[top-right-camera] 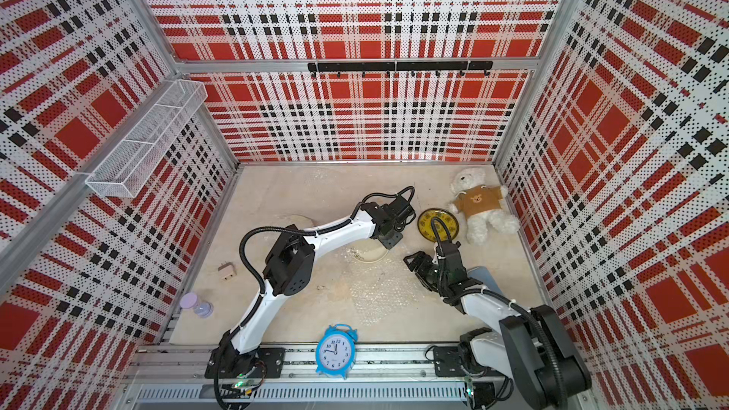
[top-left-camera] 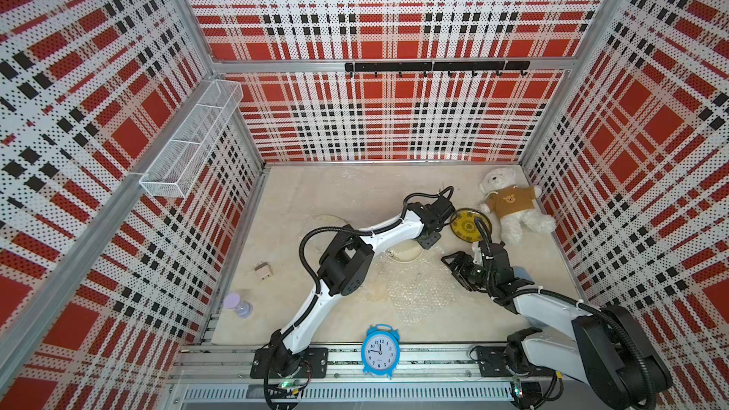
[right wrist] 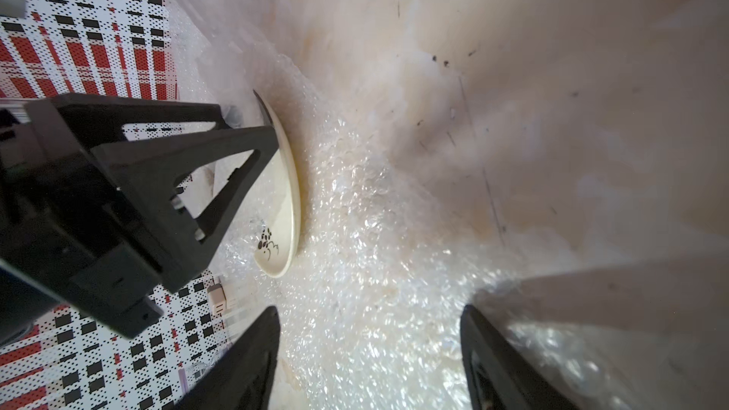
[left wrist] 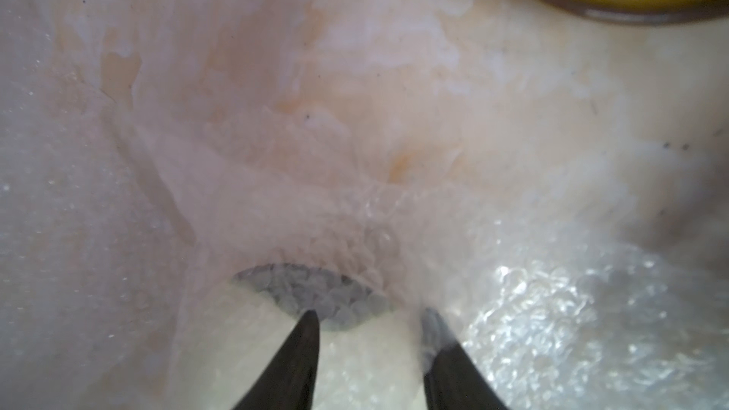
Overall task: Unpack dinner plates from bubble wrap
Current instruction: Unwrap the bubble wrap at the center of the board.
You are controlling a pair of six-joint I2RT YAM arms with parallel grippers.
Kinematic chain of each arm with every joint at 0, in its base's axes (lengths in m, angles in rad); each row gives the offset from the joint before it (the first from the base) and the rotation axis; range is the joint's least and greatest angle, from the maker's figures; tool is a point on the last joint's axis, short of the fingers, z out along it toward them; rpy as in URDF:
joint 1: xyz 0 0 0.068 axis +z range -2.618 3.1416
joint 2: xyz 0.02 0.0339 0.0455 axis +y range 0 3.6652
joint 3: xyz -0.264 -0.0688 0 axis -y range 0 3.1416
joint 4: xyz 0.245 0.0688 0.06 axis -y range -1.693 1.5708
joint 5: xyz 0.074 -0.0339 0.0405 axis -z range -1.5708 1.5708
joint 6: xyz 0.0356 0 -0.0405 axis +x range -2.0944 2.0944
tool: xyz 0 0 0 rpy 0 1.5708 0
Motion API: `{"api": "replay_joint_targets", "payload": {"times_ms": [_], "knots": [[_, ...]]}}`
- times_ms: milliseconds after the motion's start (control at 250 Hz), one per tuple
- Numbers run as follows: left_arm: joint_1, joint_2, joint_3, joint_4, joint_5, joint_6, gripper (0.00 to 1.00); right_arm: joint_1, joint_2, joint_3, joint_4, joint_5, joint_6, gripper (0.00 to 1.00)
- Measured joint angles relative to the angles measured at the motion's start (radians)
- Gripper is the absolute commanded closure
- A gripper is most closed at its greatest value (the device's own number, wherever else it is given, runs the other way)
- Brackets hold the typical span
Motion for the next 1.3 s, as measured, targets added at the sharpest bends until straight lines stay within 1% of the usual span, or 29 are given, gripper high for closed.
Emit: {"api": "replay_joint_targets", "payload": {"times_ms": [60,144,188,236,492,704,924,1157,1301], "knots": [[0.002,0.002,0.011,0.001,0.0,0.0,0.83,0.0,0.011,-0.003,0.024,-0.005,0.0,0.25],[0.003,0.003,0.019,0.004,0.0,0.003,0.91,0.0,0.031,-0.004,0.056,-0.012,0.0,0.26],[0.004,0.003,0.023,0.005,-0.001,0.001,0.93,0.0,0.042,-0.004,0.072,-0.015,0.0,0.26],[0.006,0.003,0.024,0.005,-0.001,0.002,1.0,0.0,0.053,-0.005,0.09,-0.016,0.0,0.26],[0.018,0.003,0.035,0.003,0.0,0.01,1.0,0.0,0.094,-0.008,0.155,-0.023,-0.006,0.27],[0.042,0.003,0.088,-0.013,0.005,0.032,1.0,0.0,0.112,-0.015,0.191,-0.023,-0.019,0.27],[0.096,0.003,0.142,-0.047,0.034,0.058,1.0,0.0,0.112,-0.029,0.217,-0.018,-0.027,0.27],[0.152,0.003,0.146,-0.064,0.057,0.066,1.0,0.0,0.113,-0.04,0.237,-0.014,-0.031,0.27],[0.172,0.003,0.148,-0.072,0.061,0.069,1.0,0.0,0.134,-0.049,0.28,-0.014,-0.031,0.27]]}}
